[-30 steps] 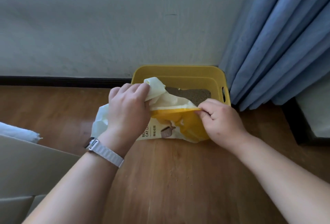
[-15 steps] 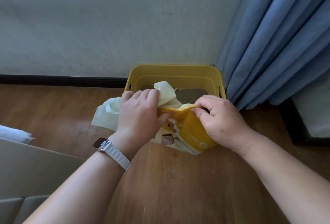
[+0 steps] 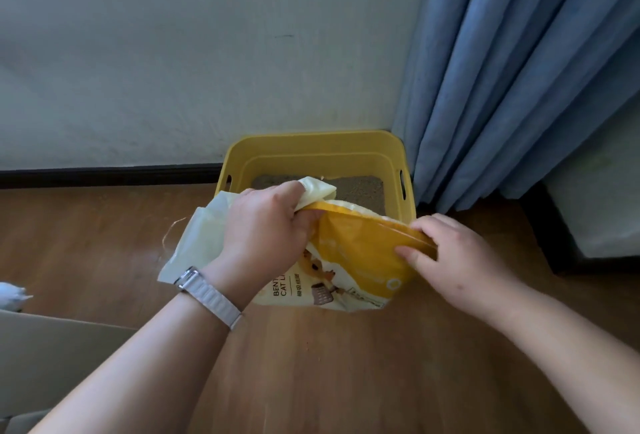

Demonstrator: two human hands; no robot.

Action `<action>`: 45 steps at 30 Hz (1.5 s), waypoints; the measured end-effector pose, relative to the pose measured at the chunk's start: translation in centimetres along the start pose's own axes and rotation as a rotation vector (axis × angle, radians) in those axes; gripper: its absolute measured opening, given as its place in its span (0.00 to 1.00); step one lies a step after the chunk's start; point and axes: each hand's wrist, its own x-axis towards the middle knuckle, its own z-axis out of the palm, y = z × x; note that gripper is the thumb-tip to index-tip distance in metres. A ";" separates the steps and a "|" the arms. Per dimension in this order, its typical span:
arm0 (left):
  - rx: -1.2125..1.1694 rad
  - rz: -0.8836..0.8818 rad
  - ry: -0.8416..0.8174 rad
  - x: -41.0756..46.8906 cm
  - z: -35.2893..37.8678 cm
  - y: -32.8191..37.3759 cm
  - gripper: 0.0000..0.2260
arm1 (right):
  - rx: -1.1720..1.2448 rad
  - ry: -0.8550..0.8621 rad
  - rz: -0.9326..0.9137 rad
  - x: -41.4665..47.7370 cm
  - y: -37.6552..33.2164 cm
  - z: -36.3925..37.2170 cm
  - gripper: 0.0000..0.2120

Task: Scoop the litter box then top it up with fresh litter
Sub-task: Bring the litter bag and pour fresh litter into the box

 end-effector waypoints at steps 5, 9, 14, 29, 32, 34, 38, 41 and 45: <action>-0.025 -0.102 0.010 2.9 -1.1 3.0 0.19 | 0.216 -0.023 0.138 1.1 2.4 -3.0 0.14; -0.016 -0.135 0.026 5.3 -1.5 5.3 0.17 | 0.365 0.067 0.109 1.2 3.6 -5.0 0.12; 0.020 -0.140 -0.035 7.2 -0.8 6.0 0.16 | 0.351 0.138 0.047 1.4 5.0 -6.0 0.09; 0.019 -0.123 -0.313 13.4 -1.2 5.3 0.11 | 0.219 0.364 0.060 4.1 2.8 -9.6 0.08; -0.021 -0.084 -0.322 13.4 -1.0 4.6 0.05 | 0.222 0.384 0.084 4.3 2.5 -9.3 0.07; -0.030 -0.047 -0.336 13.6 -0.8 3.9 0.04 | 0.232 0.409 0.096 4.5 2.2 -9.2 0.07; -0.047 0.007 -0.392 14.1 -0.5 2.4 0.06 | 0.208 0.453 0.118 5.3 1.4 -9.3 0.06; -0.088 0.043 -0.439 14.4 -0.5 1.5 0.09 | 0.175 0.482 0.129 6.2 0.7 -9.7 0.06; -0.134 0.086 -0.427 15.1 -0.7 0.3 0.10 | 0.173 0.534 0.139 7.5 -0.5 -10.2 0.07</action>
